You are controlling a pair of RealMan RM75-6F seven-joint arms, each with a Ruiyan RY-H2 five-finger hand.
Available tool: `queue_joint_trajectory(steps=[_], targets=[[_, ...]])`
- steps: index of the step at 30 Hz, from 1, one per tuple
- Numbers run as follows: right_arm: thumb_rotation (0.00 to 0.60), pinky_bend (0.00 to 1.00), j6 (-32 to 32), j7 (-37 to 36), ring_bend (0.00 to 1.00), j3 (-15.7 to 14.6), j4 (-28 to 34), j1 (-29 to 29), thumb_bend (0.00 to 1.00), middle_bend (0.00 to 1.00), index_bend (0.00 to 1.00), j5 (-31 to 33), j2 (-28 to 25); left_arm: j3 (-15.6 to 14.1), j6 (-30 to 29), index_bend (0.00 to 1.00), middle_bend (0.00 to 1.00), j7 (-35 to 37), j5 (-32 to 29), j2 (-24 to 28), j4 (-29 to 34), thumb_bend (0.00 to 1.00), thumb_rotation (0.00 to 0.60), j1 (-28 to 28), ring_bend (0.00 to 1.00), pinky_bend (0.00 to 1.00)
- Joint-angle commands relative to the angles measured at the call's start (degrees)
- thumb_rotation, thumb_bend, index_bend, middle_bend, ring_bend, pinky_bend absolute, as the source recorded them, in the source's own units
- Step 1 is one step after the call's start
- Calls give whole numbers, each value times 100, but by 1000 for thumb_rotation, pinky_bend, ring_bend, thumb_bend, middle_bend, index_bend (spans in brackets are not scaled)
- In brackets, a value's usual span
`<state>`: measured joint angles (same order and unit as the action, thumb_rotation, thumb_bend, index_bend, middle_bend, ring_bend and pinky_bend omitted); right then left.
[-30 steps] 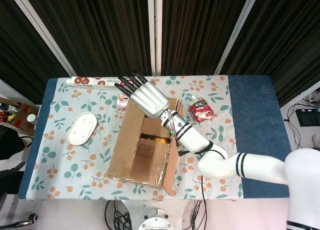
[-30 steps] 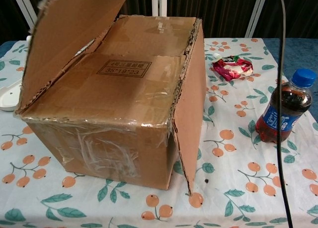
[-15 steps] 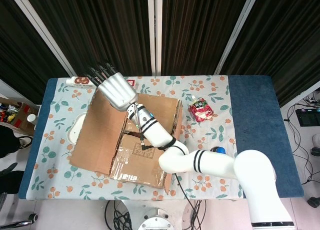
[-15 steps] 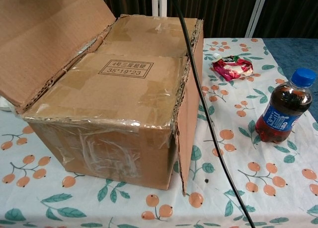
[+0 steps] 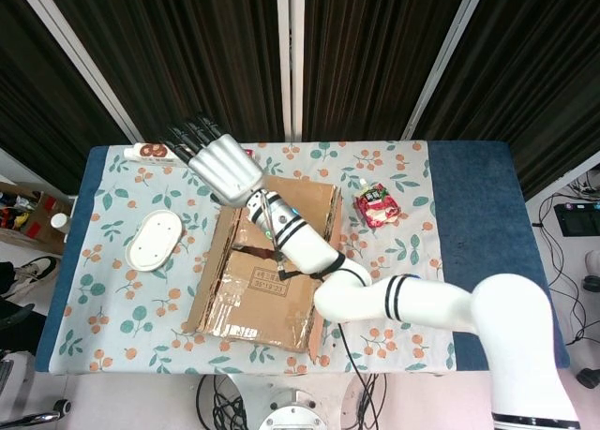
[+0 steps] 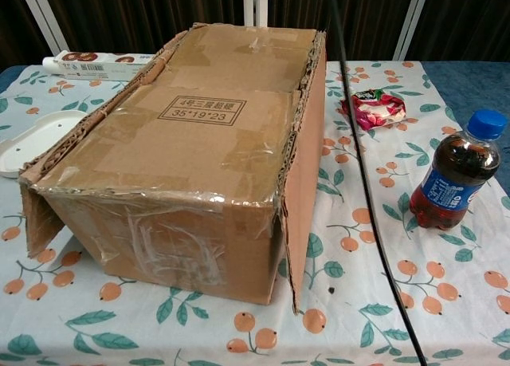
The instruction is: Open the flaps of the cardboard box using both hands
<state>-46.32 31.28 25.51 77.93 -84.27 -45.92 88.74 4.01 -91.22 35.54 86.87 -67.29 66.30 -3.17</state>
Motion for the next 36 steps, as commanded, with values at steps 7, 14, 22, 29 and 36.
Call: queue_joint_trajectory(steps=[7,14,22,29,36], targets=[[600,0,919,350,0,-748,1878,374,146,0,0,1027,-2139,-52,97,0,33,-323,134,79,317,40,600,-100,70,166],[600,0,1332,-20,0,-1208,2362,460,143,0,0,1166,-2553,-81,179,0,33,-508,142,137,549,40,600,-129,70,166],[600,0,982,-193,0,-1560,2420,697,127,0,0,494,-2309,-88,213,0,34,-610,140,145,632,40,600,-149,70,166],[600,0,603,-386,0,-1718,2092,930,3,0,0,-126,-1735,-103,249,0,33,-674,159,97,589,40,600,-179,70,167],[600,0,130,-723,0,-1732,1411,1229,0,0,0,-1032,-1060,-98,264,0,33,-676,126,87,521,40,600,-179,70,167]])
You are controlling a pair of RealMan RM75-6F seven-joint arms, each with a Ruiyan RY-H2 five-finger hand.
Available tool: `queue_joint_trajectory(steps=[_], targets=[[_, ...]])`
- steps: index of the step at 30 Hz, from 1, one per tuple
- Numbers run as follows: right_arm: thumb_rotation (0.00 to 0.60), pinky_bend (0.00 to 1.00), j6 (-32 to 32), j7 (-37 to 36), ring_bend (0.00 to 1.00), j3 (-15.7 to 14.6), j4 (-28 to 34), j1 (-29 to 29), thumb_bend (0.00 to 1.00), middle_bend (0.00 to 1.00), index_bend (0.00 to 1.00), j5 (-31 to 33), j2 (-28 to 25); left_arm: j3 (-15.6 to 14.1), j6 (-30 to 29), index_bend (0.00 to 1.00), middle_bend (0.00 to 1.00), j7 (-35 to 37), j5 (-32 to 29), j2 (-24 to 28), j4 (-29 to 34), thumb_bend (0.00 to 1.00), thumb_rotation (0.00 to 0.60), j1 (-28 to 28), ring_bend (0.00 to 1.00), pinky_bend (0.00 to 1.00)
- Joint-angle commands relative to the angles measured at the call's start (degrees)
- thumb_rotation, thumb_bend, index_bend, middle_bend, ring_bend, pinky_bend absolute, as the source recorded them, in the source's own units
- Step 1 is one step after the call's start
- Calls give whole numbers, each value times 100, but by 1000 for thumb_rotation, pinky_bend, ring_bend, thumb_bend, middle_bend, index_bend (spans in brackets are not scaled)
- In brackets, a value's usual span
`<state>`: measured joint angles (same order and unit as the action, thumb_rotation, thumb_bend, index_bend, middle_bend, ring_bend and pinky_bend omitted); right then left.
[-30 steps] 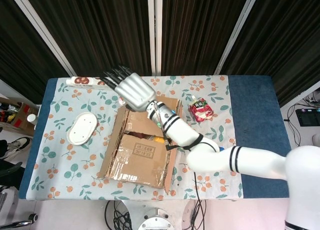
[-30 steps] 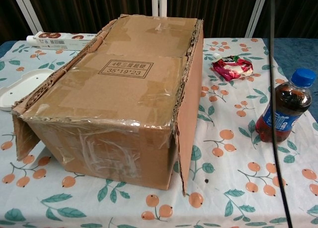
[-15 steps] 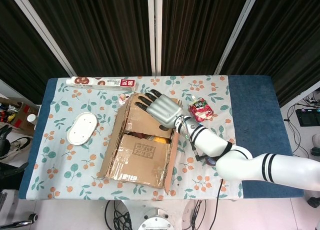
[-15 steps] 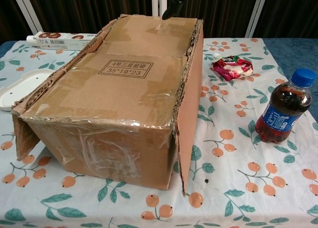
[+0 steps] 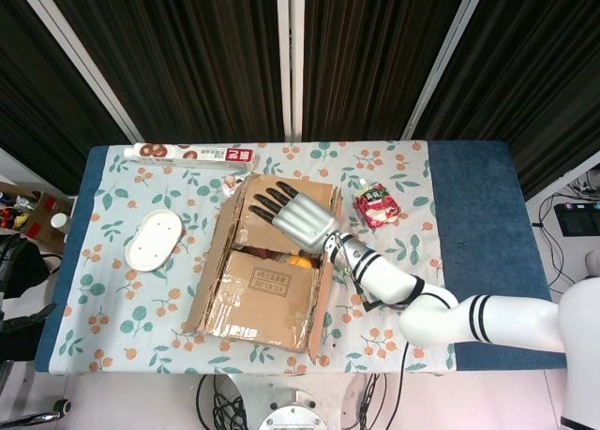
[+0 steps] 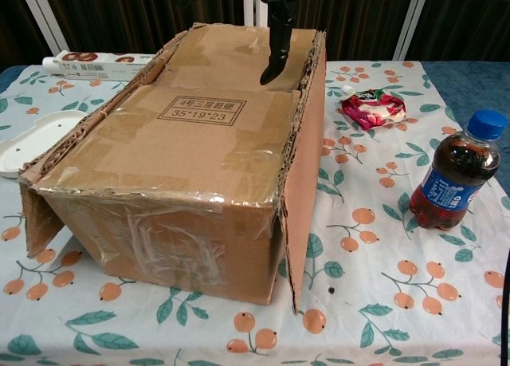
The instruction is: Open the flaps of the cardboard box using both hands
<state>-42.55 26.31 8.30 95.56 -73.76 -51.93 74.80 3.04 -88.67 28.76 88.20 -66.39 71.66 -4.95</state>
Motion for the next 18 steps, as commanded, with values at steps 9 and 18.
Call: queue_joint_trajectory(steps=[9,18], targets=[[600,0,-239,-904,0,77,-1065,380,0,0,0,-971,975,4,66,0,33,40,-37,-32,-114,41,599,-25,70,167],[600,0,-84,-1430,0,264,-1066,501,0,0,0,-1050,1170,8,100,0,33,109,-38,-23,-131,41,600,-53,70,167]])
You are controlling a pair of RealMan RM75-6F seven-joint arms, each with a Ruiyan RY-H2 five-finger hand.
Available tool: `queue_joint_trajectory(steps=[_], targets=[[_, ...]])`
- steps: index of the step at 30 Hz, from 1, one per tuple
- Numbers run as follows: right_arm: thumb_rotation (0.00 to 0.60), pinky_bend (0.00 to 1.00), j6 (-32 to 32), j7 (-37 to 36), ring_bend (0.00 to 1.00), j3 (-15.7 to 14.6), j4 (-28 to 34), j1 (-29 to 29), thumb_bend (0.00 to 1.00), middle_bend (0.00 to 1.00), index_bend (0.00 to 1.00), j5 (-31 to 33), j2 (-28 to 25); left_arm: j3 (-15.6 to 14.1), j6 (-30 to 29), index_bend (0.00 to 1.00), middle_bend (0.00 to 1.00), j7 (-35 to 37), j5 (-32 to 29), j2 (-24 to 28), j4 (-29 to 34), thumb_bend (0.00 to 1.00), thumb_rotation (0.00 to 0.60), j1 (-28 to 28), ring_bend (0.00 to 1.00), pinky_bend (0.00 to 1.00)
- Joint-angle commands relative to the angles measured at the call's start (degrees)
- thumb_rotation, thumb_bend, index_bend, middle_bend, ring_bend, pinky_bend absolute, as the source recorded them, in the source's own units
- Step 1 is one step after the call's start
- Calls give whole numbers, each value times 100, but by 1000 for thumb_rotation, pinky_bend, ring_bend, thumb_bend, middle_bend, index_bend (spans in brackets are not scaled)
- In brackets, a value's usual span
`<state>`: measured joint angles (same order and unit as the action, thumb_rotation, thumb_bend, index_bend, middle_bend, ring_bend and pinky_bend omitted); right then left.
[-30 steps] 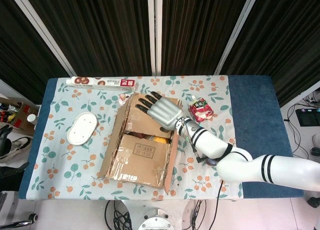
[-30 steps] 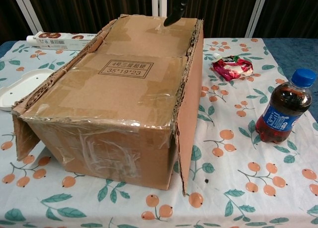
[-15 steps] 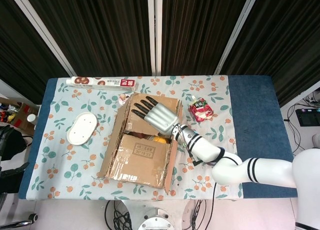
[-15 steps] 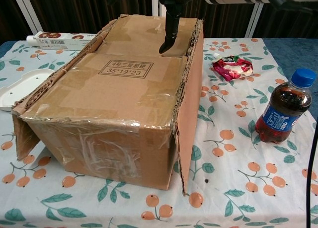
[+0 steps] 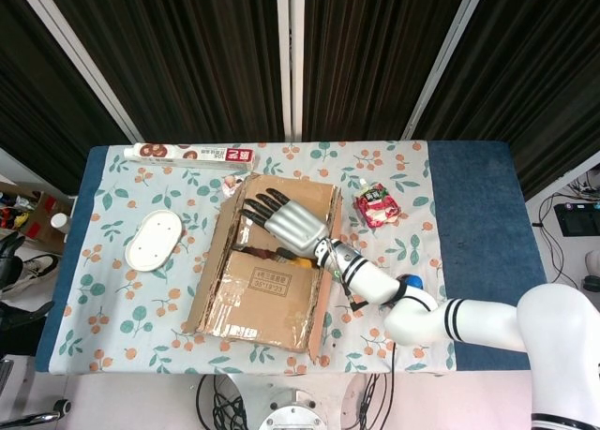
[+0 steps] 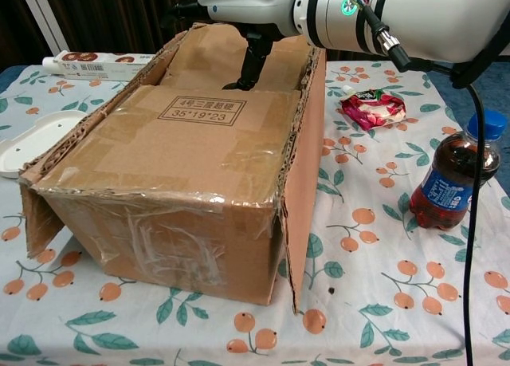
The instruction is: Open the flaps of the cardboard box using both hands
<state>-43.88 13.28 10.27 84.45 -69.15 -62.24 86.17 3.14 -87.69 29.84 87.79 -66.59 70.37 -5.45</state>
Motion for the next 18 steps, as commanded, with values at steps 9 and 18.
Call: queue_joint_trajectory(steps=[9,18], targets=[[600,0,59,-261,0,152,171,130,0,0,0,-135,51,-15,0,0,33,-3,24,-8,15,40,600,-13,70,167],[600,0,-72,-522,0,360,406,276,0,0,0,-202,-80,-18,-14,0,33,-19,27,12,56,40,600,-11,70,167]])
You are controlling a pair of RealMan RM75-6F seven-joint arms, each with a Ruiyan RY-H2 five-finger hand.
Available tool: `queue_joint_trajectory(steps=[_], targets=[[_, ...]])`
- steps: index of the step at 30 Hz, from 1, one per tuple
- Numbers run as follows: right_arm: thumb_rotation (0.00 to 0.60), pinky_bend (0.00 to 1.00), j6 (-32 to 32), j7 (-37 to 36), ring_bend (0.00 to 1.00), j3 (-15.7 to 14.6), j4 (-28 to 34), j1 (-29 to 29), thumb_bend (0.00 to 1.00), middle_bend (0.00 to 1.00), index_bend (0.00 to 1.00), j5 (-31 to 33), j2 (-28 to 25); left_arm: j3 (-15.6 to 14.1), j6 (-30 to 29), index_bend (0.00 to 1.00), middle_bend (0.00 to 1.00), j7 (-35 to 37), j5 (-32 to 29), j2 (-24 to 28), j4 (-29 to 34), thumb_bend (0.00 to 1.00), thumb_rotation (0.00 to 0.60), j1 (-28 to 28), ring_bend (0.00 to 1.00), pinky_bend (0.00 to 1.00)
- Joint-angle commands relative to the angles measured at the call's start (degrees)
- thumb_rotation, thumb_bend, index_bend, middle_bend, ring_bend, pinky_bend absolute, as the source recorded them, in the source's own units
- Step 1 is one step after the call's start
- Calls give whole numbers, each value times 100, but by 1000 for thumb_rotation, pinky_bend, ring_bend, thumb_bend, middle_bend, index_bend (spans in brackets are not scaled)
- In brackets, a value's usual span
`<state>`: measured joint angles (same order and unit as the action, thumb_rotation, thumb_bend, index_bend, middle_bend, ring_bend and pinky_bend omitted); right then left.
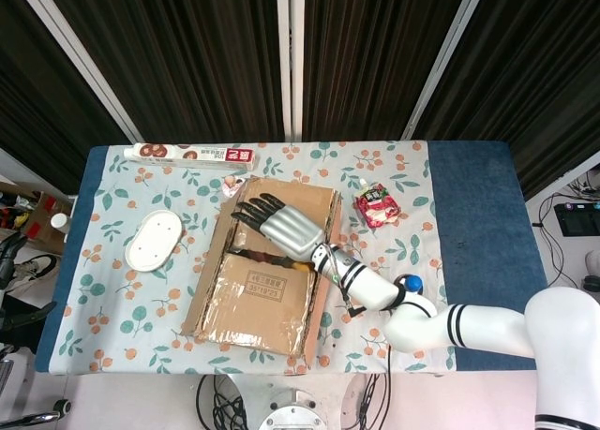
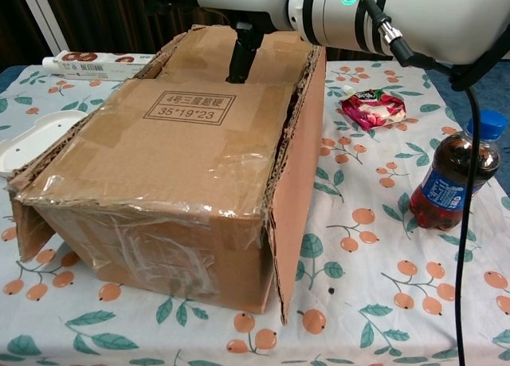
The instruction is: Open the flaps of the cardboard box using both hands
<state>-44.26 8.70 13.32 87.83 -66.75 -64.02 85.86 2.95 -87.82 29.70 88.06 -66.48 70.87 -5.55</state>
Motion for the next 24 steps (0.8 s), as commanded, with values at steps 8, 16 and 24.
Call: queue_joint_trajectory(steps=[8,16,24], targets=[[600,0,-199,-404,0,280,448,194,0,0,0,-179,-298,22,-27,0,33,-79,17,53,121,40,600,-24,70,167],[600,0,-110,-973,0,500,1115,366,0,0,0,-122,-689,37,-87,0,33,-247,54,166,357,41,600,-34,70,168],[600,0,28,-1594,0,706,1922,536,0,0,0,-246,-1173,60,-109,0,26,-396,50,254,554,41,600,-44,70,167]])
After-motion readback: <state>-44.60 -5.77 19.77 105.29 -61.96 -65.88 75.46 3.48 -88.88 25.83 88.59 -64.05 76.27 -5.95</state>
